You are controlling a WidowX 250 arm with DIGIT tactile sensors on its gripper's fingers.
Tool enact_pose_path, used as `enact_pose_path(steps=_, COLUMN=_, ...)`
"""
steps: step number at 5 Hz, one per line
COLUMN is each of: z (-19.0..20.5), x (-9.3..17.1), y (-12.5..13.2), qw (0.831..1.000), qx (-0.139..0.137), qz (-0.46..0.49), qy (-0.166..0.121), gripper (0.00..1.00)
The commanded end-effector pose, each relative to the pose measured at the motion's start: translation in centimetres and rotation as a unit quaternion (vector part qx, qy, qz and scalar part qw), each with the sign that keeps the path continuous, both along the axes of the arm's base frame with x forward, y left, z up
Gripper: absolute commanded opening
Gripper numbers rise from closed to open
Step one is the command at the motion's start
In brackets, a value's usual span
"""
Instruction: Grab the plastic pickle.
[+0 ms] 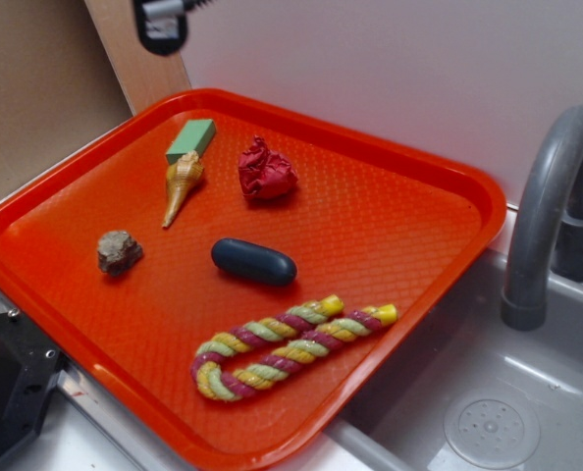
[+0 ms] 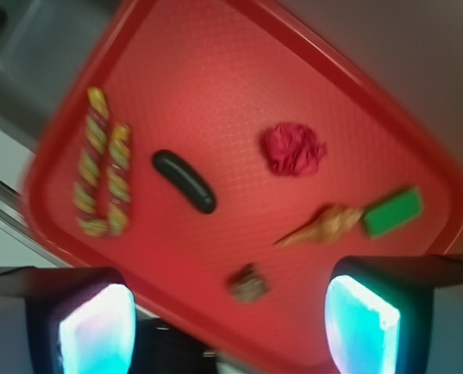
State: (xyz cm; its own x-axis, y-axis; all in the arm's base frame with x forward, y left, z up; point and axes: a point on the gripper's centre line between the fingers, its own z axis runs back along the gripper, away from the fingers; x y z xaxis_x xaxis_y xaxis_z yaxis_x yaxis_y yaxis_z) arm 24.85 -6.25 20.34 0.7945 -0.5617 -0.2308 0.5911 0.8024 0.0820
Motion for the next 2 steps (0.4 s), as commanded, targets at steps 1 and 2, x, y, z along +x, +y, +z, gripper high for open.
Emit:
enact_pose_path(steps=1, z=-4.8, x=-2.4, y=-4.1, qw=0.981, qx=-0.028, qz=-0.191, qy=-0.014, gripper=1.0)
enact_pose_path(steps=2, z=-7.4, x=-3.3, y=-3.7, qw=0.979, qx=-0.033, qz=-0.2, qy=-0.002, gripper=1.0)
